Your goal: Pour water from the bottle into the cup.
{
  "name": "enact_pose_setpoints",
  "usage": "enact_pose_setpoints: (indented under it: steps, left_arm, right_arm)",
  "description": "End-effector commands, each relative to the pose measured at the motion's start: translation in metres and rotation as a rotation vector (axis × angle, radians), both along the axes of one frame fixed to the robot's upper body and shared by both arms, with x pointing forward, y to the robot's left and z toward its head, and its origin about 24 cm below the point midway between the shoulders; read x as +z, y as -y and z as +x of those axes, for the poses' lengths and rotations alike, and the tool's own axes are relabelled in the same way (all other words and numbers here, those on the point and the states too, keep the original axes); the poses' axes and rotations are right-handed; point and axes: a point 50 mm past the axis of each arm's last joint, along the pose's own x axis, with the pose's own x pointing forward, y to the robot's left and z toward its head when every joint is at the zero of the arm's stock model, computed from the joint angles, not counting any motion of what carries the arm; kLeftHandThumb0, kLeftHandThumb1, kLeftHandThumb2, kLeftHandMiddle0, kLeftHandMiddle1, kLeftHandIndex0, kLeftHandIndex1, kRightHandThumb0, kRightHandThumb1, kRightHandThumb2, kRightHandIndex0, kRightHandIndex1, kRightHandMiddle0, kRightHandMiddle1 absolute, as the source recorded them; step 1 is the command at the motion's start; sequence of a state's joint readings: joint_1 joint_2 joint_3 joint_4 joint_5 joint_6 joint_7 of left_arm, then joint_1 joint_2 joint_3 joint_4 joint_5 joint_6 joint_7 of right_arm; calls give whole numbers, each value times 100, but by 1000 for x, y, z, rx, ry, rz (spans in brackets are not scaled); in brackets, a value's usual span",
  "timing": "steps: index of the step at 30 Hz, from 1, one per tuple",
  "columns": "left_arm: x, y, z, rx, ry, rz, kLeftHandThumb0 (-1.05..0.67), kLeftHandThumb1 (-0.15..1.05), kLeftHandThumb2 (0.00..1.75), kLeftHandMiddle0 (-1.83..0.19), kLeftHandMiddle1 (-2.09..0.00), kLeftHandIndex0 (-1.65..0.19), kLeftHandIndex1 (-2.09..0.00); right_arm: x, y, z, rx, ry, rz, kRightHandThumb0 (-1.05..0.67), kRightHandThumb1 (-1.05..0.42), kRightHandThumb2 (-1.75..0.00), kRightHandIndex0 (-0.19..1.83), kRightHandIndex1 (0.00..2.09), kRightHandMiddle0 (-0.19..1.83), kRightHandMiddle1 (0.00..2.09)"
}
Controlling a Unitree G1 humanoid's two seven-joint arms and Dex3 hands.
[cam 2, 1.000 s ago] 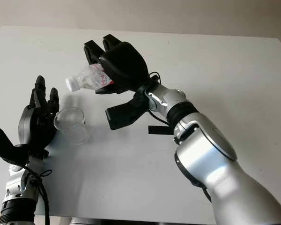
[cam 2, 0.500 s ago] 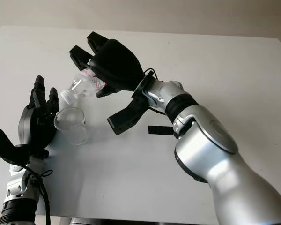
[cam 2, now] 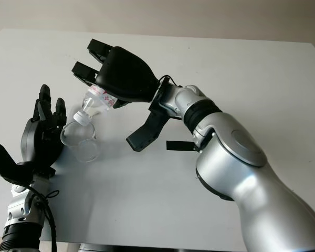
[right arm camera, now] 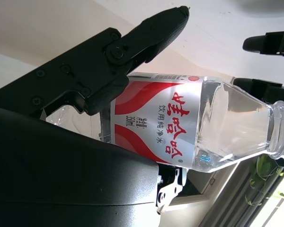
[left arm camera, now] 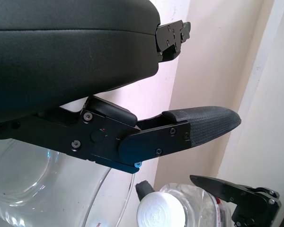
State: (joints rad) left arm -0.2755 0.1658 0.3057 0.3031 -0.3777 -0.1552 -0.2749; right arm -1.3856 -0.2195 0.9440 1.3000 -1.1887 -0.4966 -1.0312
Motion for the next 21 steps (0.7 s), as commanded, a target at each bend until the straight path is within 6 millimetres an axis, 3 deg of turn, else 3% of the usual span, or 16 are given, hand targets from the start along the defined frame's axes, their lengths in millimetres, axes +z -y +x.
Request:
enact_pose_setpoints:
  steps: [1,9,13,21]
  left_arm:
    - [-10,0,-4,4,-35,-15,-83,105,63,19,-1,19,0]
    - [-9,0,-3,7,-32,-14,-84,105,63,19,0,19,0]
    - [-9,0,-3,5,-33,-11,-84,105,63,19,0,19,0]
    - [-9,-1,-3,-2,-33,-15,-83,105,63,19,0,19,0]
  right_arm:
    - [17,1,1,12,56,-9,-38,-97,-6,103,209,62,209]
    - [19,0,1,22,59,-18,-39,-99,-6,103,209,64,209]
    - [18,-1,0,32,62,-10,-40,-97,-5,101,209,51,208]
    - [17,-2,-2,60,92,-14,-34,-103,-6,110,209,82,209]
